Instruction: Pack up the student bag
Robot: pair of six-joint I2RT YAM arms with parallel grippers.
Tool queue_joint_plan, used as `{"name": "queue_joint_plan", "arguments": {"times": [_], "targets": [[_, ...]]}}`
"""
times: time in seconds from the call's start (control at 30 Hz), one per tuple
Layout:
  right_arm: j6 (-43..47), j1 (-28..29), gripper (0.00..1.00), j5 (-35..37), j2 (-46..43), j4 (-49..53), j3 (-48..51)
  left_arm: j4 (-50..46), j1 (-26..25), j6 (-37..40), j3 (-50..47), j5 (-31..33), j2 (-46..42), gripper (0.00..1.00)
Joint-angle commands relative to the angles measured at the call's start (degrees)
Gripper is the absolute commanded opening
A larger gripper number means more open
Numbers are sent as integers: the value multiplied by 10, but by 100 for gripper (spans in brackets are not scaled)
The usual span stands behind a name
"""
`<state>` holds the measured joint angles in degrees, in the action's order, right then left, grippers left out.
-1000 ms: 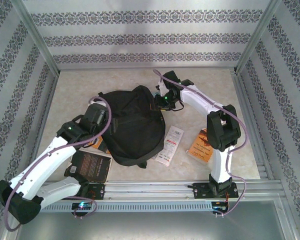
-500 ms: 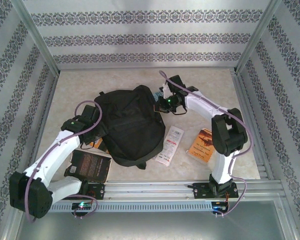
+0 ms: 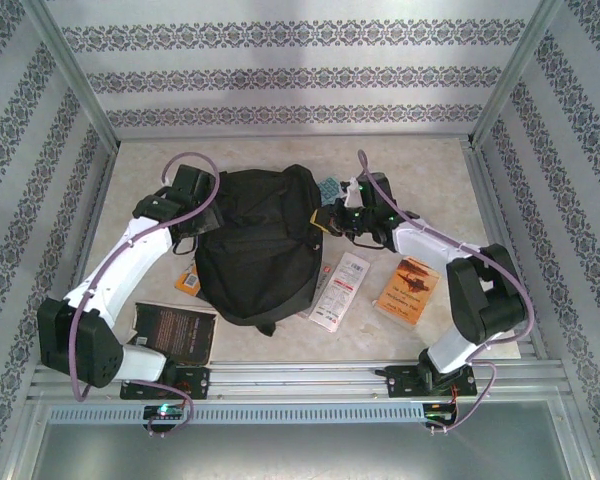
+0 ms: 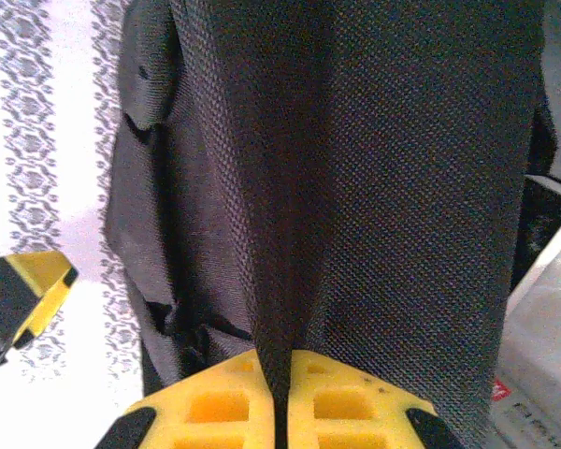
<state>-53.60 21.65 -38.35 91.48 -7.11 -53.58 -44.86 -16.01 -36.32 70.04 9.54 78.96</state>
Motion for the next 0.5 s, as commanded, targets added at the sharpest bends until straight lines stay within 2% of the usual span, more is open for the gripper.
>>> {"name": "queue_joint_plan", "arguments": {"times": [0.0, 0.1, 0.3, 0.47], "targets": [[-69, 7, 0, 24, -43, -136, 32, -25, -28, 44, 38, 14, -3, 65], [-91, 12, 0, 33, -52, -189, 54, -25, -79, 47, 58, -37, -14, 60], [-77, 23, 0, 43, -63, -181, 56, 47, -200, 33, 56, -185, 11, 57], [-72, 29, 0, 48, -68, -177, 62, 76, -213, -94, 42, -165, 23, 57]]}}
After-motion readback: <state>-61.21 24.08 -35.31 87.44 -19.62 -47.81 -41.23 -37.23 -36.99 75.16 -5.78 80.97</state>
